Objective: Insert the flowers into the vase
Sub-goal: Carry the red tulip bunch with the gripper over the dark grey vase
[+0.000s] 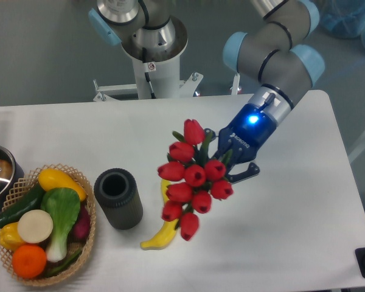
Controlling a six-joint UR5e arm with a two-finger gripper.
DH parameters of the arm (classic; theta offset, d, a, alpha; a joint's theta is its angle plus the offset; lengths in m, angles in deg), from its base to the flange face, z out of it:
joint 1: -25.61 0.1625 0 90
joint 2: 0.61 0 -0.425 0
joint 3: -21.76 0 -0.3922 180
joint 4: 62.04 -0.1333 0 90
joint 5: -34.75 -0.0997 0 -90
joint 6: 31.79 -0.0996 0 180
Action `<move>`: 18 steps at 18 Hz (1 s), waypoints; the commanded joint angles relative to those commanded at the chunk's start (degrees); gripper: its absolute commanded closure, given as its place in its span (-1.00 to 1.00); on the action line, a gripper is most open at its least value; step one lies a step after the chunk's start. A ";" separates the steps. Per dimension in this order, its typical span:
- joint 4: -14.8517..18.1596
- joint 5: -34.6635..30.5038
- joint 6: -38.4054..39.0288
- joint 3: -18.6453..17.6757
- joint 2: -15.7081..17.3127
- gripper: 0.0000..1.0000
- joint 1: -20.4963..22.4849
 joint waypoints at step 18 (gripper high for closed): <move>-0.17 15.56 -8.26 -6.33 3.25 0.48 -5.19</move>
